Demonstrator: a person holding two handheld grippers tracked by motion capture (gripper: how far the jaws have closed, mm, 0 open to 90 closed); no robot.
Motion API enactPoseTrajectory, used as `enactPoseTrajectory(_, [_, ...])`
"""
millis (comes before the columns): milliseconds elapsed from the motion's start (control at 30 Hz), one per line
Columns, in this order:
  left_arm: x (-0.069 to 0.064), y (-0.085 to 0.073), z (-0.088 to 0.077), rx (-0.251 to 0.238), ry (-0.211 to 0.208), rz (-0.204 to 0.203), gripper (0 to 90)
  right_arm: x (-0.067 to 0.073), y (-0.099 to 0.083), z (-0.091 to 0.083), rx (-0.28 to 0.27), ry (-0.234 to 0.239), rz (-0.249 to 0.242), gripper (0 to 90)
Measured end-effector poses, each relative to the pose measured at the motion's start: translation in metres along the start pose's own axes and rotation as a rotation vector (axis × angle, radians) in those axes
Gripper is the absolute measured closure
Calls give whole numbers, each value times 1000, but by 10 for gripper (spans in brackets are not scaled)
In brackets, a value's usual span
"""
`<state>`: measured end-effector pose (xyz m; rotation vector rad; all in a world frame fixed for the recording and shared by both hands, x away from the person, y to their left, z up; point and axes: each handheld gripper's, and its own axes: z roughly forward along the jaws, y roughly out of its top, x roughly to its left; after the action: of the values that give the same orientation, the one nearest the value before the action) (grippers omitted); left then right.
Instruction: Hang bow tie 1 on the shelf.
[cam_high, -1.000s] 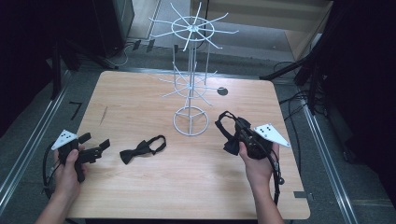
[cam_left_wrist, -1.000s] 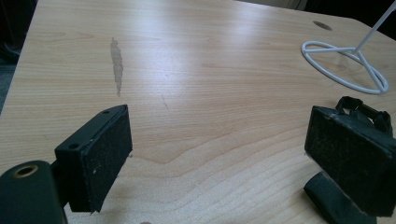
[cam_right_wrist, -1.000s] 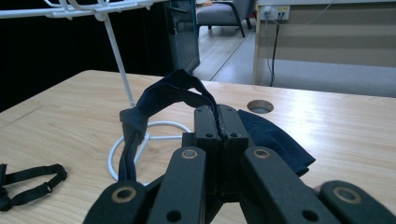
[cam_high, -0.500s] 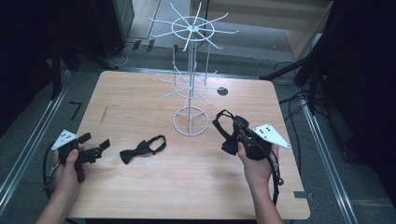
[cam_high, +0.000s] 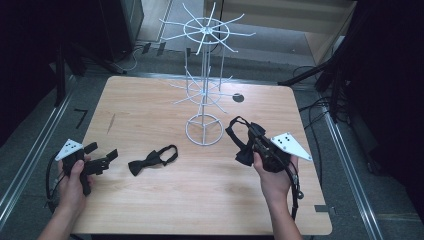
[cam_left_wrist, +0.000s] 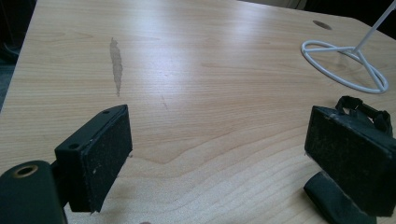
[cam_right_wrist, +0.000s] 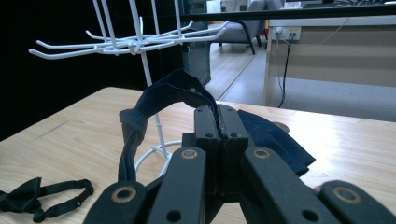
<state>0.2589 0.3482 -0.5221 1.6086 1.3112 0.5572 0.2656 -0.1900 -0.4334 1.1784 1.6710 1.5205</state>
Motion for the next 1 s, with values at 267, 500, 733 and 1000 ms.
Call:
enactPoseTrajectory(267, [0, 0, 0, 1, 0, 0, 81, 4, 4, 0, -15, 11, -1, 900])
enactPoseTrajectory(500, [0, 0, 0, 0, 0, 0, 81, 8, 7, -2, -26, 18, -2, 900])
enactPoseTrajectory(733, [0, 0, 0, 1, 0, 0, 81, 12, 11, -2, -42, 26, 0, 900])
enactPoseTrajectory(1000, [-1, 0, 0, 0, -1, 0, 81, 15, 15, -1, -50, 31, -2, 900])
